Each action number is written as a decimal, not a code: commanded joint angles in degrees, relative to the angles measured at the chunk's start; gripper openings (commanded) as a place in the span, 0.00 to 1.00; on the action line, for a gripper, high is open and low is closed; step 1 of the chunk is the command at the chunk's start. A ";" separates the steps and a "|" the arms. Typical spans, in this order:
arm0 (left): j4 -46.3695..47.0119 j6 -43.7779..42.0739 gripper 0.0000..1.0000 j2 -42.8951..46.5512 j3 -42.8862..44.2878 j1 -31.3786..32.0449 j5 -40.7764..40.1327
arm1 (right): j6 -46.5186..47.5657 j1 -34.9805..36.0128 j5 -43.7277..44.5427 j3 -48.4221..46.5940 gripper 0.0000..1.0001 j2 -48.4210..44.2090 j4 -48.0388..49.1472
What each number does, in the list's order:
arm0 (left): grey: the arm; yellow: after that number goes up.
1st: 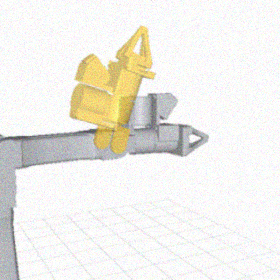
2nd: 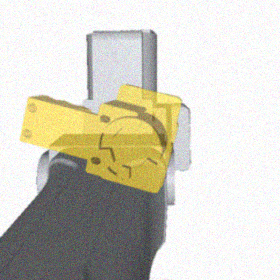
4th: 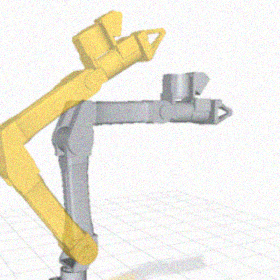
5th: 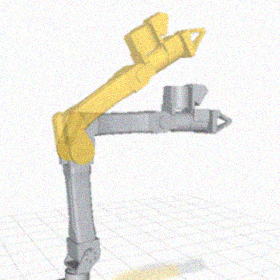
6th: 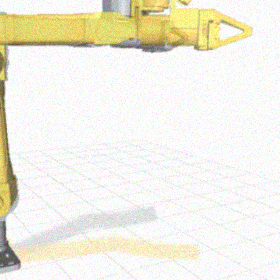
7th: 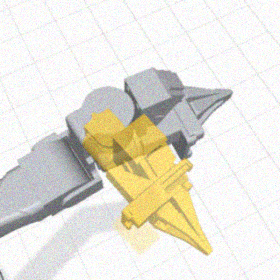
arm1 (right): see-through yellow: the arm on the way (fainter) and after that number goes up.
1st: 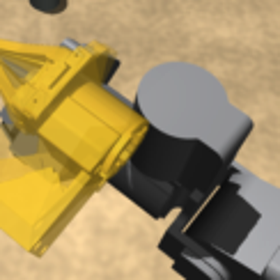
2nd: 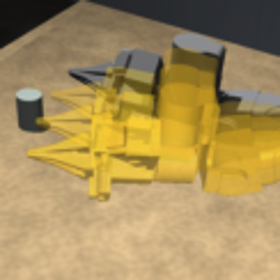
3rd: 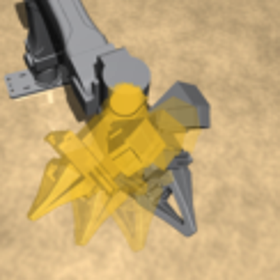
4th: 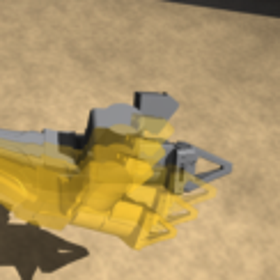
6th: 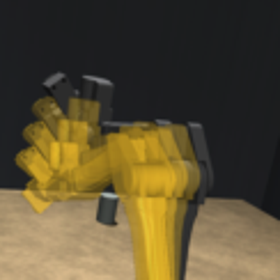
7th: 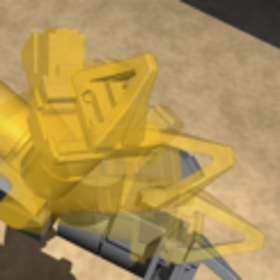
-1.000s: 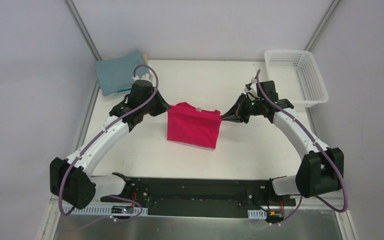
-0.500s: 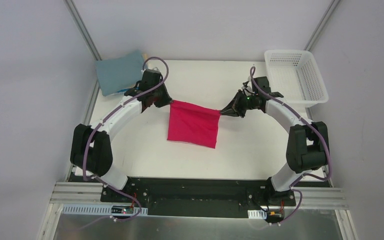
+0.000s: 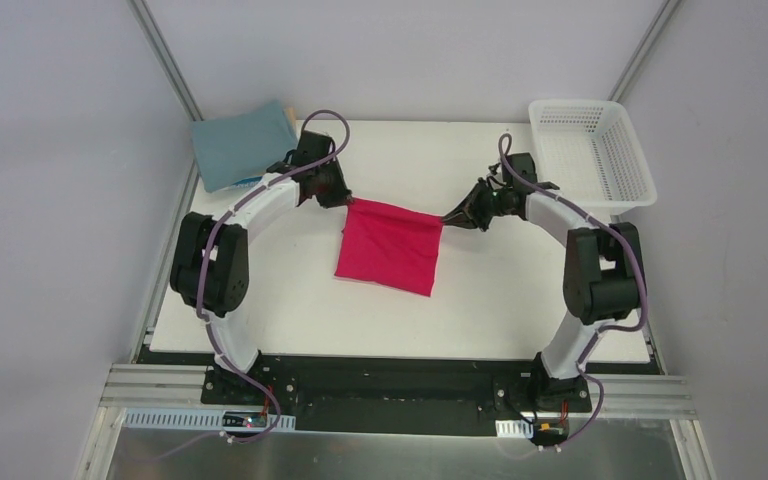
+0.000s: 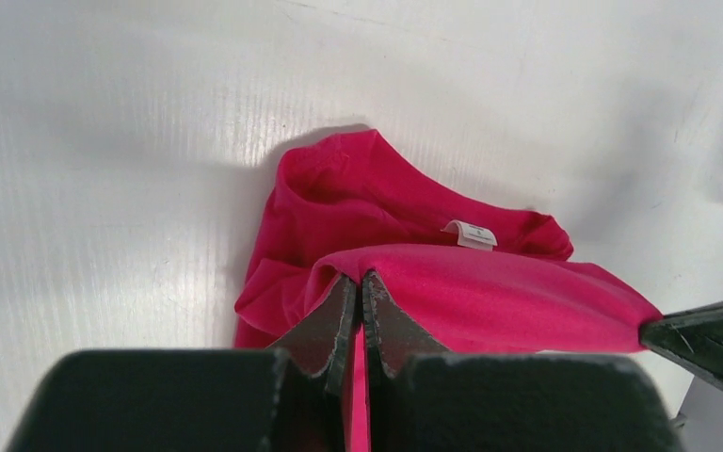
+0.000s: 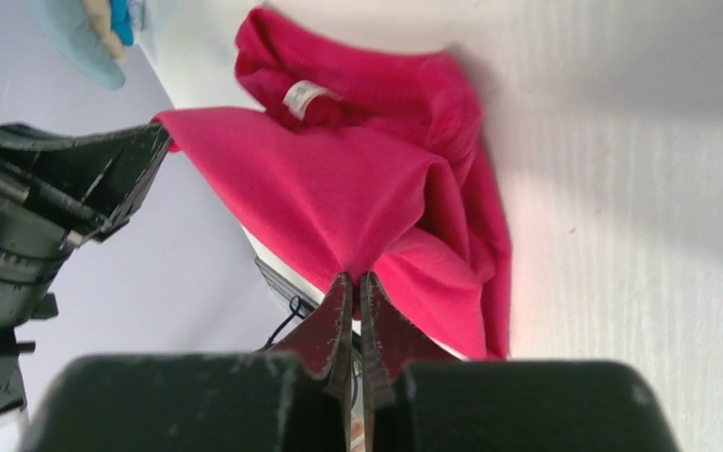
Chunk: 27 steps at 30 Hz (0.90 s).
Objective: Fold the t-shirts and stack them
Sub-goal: Fold the long partially folded tshirt into a neat square
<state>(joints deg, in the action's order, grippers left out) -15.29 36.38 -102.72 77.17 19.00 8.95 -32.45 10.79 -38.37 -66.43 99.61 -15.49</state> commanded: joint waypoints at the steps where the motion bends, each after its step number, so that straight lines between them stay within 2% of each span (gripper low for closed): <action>1: 0.52 -2.19 0.03 -2.27 3.66 -1.72 -1.57 | -0.24 -1.39 2.31 -5.34 0.00 4.58 2.04; 2: 0.48 -2.50 0.13 -3.13 4.61 -1.89 -1.56 | -0.62 -1.56 2.70 -6.71 0.01 5.33 1.70; 3: 0.25 -2.74 0.26 -4.02 5.71 -2.13 -0.99 | -0.82 -1.62 2.95 -8.08 0.12 5.81 1.74; 4: -0.19 -2.94 0.40 -4.87 6.92 -2.39 -0.01 | -0.98 -1.64 3.62 -8.80 0.30 5.94 1.69; 5: -0.57 -2.98 0.53 -5.36 7.85 -2.58 0.71 | -0.77 -1.57 4.62 -9.40 0.56 5.71 1.63; 6: -0.88 -2.94 0.63 -5.36 8.59 -2.71 1.00 | -0.36 -1.68 5.83 -10.19 0.72 5.53 0.82; 7: -1.26 -2.97 0.73 -4.96 9.01 -2.72 1.18 | 0.17 -1.73 6.92 -10.95 0.82 4.86 -0.40; 8: -1.36 -3.06 0.83 -4.15 9.02 -2.74 1.26 | 0.76 -1.71 7.62 -11.30 0.96 4.00 -1.33; 10: -1.25 -3.07 0.97 -1.47 7.81 -2.70 2.13 | 0.91 -1.59 8.26 -10.07 0.99 1.15 -1.71; 14: -0.72 -2.65 0.99 2.60 4.81 -1.77 7.85 | -0.10 -0.58 8.14 -4.29 0.99 -5.14 1.46; 17: 0.80 -2.28 0.99 1.24 4.79 0.45 14.36 | -2.23 1.31 5.45 -0.83 0.99 -6.43 6.71; 23: 1.84 -1.85 0.99 -6.24 10.16 2.53 16.42 | -8.15 3.32 2.48 -2.96 0.99 0.71 19.38; 27: 2.12 -1.72 0.99 -12.70 14.64 2.30 16.34 | -9.92 3.43 3.12 -7.26 0.99 8.73 21.50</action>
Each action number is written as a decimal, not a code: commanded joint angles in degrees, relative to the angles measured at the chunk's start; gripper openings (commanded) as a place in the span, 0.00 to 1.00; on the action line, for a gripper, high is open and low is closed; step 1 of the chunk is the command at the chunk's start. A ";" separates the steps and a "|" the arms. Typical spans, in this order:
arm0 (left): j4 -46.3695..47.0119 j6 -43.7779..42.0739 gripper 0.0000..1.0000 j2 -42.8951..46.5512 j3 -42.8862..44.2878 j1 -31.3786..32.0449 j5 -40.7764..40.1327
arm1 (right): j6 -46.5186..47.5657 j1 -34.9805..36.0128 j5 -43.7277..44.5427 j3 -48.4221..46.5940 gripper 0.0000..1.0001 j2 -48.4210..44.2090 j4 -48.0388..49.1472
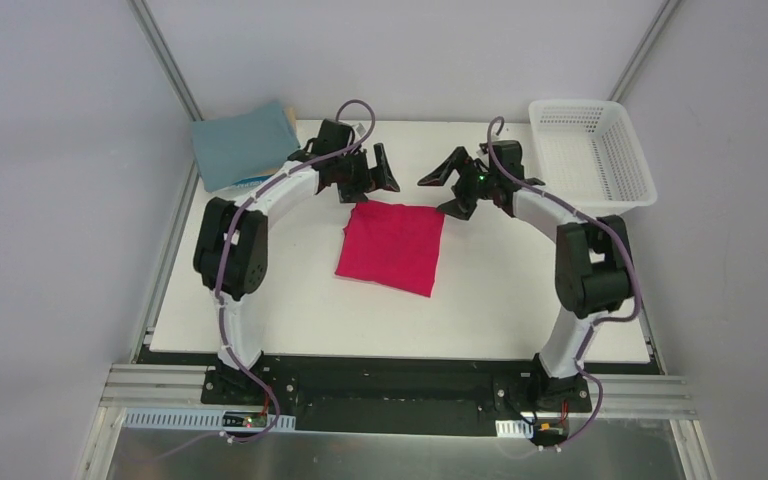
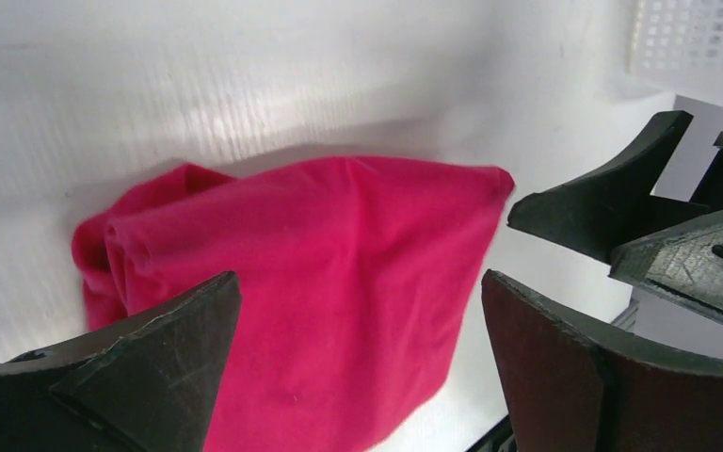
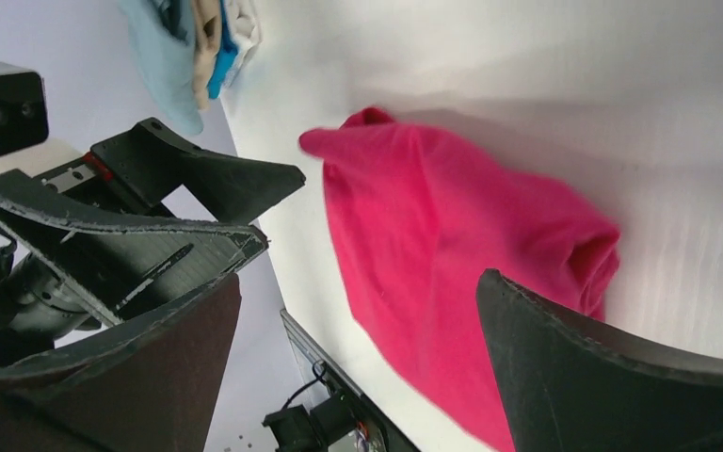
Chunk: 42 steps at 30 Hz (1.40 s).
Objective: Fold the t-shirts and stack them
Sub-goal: Fold the long partially folded tshirt into a neat square, then put the neatly folded tshirt into the corner of the board with the left arm
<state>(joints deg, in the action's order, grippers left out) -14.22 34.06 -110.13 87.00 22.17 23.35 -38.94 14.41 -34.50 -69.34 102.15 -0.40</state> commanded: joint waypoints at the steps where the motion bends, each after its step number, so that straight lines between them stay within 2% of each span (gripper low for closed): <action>1: 1.04 0.65 0.99 -6.64 5.35 -0.86 1.60 | -3.50 -0.19 -0.45 -5.15 0.99 8.03 6.39; 6: 0.75 0.85 0.99 -11.06 4.74 -1.91 -3.54 | -4.00 -0.72 1.84 -7.54 0.99 16.24 5.23; 9: 0.52 1.25 0.99 -12.80 3.88 -2.88 -3.97 | -4.32 -1.13 1.68 -8.23 0.99 19.90 5.05; 14: 0.51 1.41 0.99 -12.25 1.74 -3.15 -3.14 | -2.80 -1.27 2.32 -9.02 0.99 18.67 3.68; 19: 0.17 -0.68 0.99 -2.93 -0.38 -3.19 -5.26 | 2.89 -1.53 6.07 -11.63 0.99 9.96 -3.94; 22: 0.18 -2.86 0.99 5.21 -3.78 -3.19 -8.13 | 7.60 -1.63 13.47 -10.67 0.99 1.46 -10.38; 25: 0.08 -6.45 0.99 13.42 -9.12 -3.19 -11.05 | 9.59 -2.99 24.06 -5.58 1.00 -7.22 -15.60; 28: -0.83 -7.70 0.99 18.88 -15.41 -3.17 -15.53 | 8.15 -6.05 29.00 3.59 1.00 -15.87 -15.87; 31: -1.07 -7.08 0.99 21.87 -21.04 -3.19 -15.61 | 7.73 -9.50 29.26 12.65 1.00 -25.14 -13.75; 35: -1.06 -6.42 0.99 21.43 -23.96 -3.19 -11.51 | 7.26 -13.43 25.74 20.23 0.99 -32.29 -13.66; 42: -1.07 -6.88 0.99 13.21 -22.44 -2.40 -8.27 | 7.99 -15.31 15.74 25.64 0.99 -36.38 -14.52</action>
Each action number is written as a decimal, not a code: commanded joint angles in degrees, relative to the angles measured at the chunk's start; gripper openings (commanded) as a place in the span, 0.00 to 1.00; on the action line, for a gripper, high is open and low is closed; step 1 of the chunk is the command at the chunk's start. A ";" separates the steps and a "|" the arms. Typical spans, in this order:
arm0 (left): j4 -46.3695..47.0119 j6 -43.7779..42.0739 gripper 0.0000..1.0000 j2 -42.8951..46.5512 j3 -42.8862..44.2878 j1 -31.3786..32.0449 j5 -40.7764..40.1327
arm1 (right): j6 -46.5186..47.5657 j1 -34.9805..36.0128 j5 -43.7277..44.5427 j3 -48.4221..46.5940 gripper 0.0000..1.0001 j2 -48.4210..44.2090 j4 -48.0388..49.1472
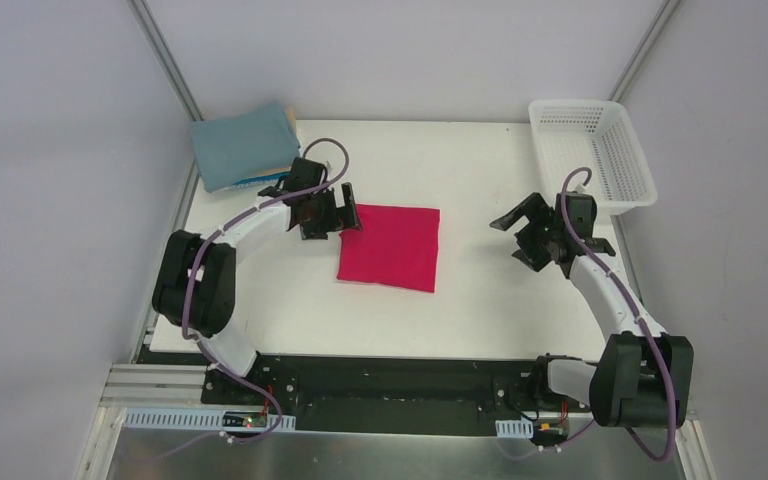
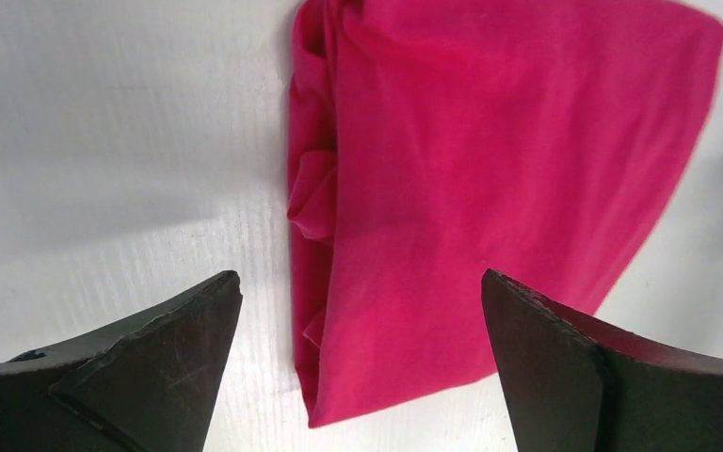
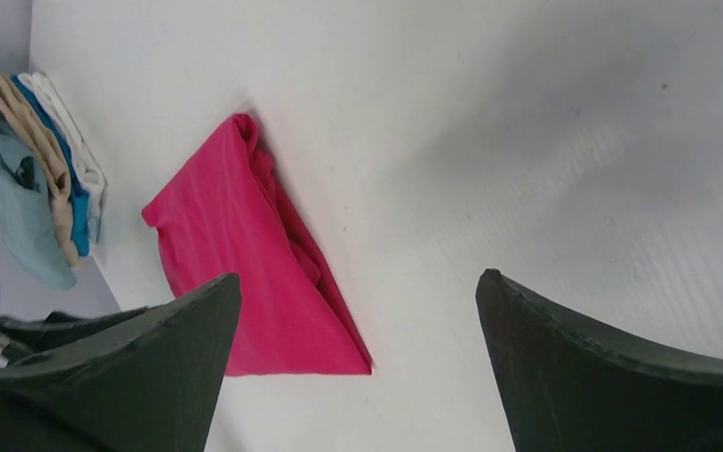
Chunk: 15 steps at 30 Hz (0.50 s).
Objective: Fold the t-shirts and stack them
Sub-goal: Put the neatly folded tshirt into the corner of the board with the left arm
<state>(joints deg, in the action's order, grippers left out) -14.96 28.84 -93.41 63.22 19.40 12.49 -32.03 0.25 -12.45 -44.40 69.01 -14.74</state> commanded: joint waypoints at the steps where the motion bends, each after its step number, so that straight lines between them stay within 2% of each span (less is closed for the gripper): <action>1: -0.33 -1.68 0.99 -4.71 1.74 0.52 2.29 | 1.09 -1.29 -7.30 0.98 0.99 -3.56 -0.15; 4: -0.33 -1.67 0.95 -8.07 2.86 0.96 1.68 | 2.05 -1.39 -7.02 1.15 0.99 -3.84 -0.24; 10: -0.46 -0.65 0.73 -13.38 3.62 2.65 1.84 | 2.67 -2.15 -6.47 1.16 0.99 -3.73 -0.99; 14: -0.50 -0.27 0.64 -15.55 4.01 5.32 0.02 | 2.82 -2.61 -6.54 1.25 0.99 -3.93 -0.92; 15: -0.59 -0.21 0.58 -16.07 4.33 5.79 -0.38 | 2.92 -2.74 -6.56 1.28 0.99 -3.97 -0.98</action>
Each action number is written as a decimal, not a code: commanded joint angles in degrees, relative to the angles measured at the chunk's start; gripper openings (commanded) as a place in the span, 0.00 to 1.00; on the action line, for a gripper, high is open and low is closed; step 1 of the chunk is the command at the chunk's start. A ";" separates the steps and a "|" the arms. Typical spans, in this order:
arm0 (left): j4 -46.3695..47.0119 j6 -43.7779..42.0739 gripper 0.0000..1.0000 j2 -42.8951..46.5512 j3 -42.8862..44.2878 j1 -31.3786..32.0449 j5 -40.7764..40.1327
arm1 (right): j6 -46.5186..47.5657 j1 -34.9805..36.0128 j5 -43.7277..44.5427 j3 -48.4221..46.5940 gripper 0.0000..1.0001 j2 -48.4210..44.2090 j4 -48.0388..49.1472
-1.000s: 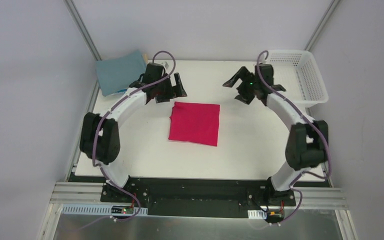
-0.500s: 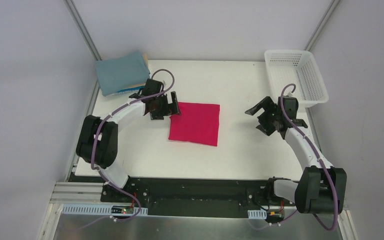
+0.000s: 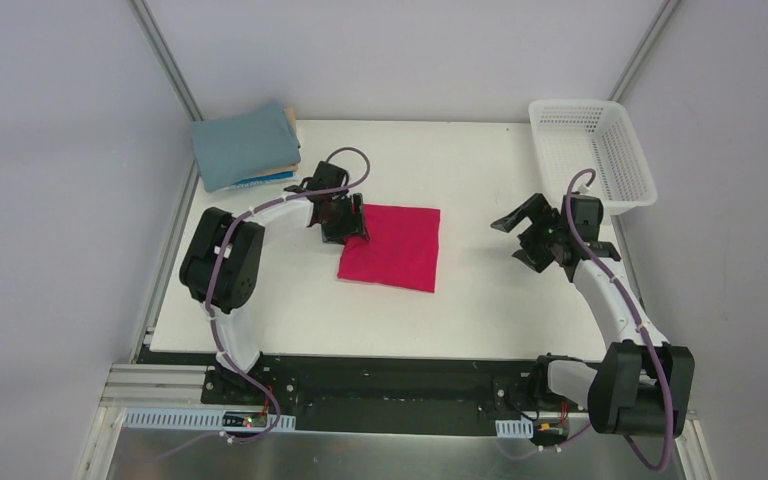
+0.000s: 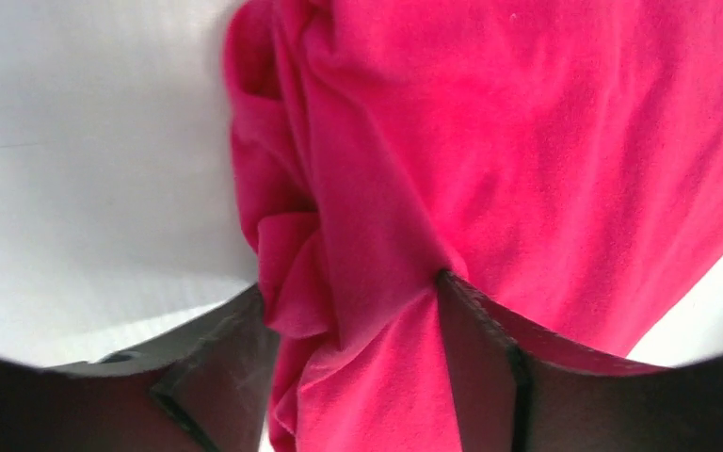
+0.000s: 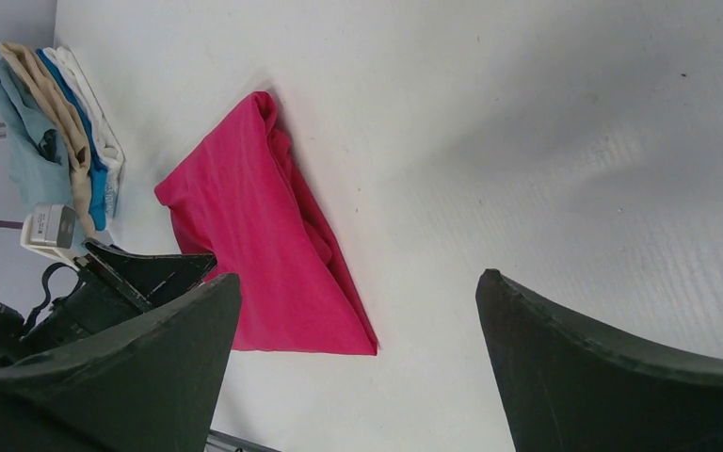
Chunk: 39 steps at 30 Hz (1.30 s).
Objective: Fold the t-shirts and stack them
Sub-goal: Put the neatly folded tshirt into the corner of the board with the left arm
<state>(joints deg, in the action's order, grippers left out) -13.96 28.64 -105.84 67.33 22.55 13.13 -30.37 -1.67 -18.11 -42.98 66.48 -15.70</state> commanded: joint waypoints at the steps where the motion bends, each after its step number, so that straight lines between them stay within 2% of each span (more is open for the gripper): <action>1: -1.75 0.31 0.50 -4.19 0.57 2.97 -1.84 | 1.40 -0.92 -0.88 -0.01 0.99 -1.39 0.05; 2: -2.07 0.76 0.36 -4.76 1.10 3.47 -3.00 | 1.45 -1.08 -0.88 0.11 0.99 -1.43 -0.02; 7: -4.97 0.56 0.00 -7.36 5.63 6.39 -11.48 | 1.95 -1.57 -1.05 0.26 0.99 -1.64 -0.03; 10: -7.16 0.29 0.00 -8.61 8.87 7.26 -17.67 | 2.35 -1.81 -0.93 0.33 0.99 -2.02 -0.14; 15: -11.48 -2.41 0.00 -9.76 15.79 7.43 -33.78 | 2.87 -1.93 0.52 0.71 0.99 -3.04 -0.20; 26: -13.82 -15.73 0.00 -17.82 34.85 5.24 -52.84 | 4.09 -2.00 4.79 0.47 0.99 -3.80 -0.62; 32: -13.82 -20.23 0.00 -22.05 46.52 1.15 -51.91 | 4.59 -2.08 5.91 0.27 0.99 -2.80 -0.60; 39: -13.56 -27.38 0.00 -27.06 58.90 -2.22 -56.29 | 4.95 -2.10 6.42 0.00 1.00 -1.15 -0.26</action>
<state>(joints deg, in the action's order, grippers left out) -27.46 7.25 -131.15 119.24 21.91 -37.30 -26.50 -3.29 -12.78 -42.30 64.60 -16.14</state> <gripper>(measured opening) 0.038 0.993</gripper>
